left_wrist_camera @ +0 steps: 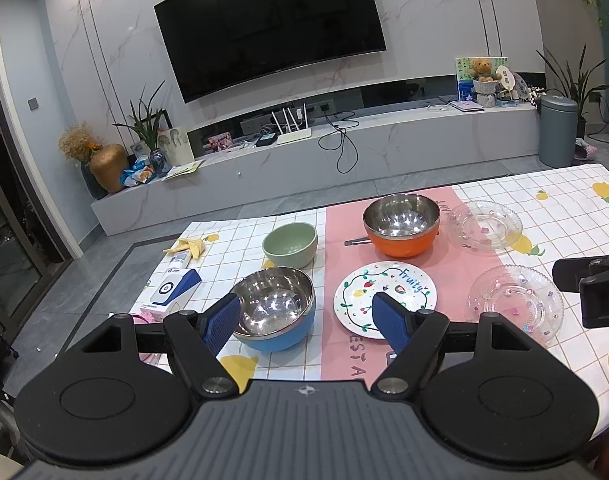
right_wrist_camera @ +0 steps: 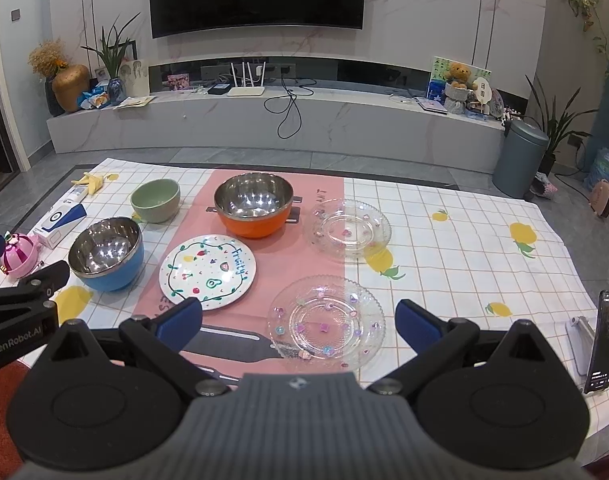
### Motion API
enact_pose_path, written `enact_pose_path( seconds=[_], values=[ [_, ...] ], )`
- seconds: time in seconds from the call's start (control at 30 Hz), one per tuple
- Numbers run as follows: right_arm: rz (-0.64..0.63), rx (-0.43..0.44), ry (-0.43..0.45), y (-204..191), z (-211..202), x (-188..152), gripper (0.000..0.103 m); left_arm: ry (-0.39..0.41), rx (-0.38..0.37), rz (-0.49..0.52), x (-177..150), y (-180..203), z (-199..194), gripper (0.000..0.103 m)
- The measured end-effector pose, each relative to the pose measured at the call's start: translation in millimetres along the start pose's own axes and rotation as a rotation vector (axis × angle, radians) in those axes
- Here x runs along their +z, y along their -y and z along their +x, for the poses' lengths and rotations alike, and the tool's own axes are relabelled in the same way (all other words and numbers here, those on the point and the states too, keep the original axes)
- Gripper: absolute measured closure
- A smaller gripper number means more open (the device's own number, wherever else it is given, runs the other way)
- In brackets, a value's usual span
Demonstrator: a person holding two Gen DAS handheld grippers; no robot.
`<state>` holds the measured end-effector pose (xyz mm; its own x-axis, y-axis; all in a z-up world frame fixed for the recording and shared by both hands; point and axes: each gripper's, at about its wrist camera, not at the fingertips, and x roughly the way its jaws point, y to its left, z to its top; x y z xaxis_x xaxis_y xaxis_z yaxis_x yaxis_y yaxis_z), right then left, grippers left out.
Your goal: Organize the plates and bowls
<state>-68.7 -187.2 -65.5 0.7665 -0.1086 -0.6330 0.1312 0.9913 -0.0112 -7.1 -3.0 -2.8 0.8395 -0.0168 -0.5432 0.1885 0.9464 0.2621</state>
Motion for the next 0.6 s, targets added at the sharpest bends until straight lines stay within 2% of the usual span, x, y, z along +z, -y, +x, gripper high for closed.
enact_pose_path(
  seconds=[0.6],
  values=[
    [-0.011, 0.003, -0.007, -6.0, -0.6, -2.6, 0.003, -0.001, 0.001, -0.001, 0.0, 0.3, -0.3, 0.015]
  ],
)
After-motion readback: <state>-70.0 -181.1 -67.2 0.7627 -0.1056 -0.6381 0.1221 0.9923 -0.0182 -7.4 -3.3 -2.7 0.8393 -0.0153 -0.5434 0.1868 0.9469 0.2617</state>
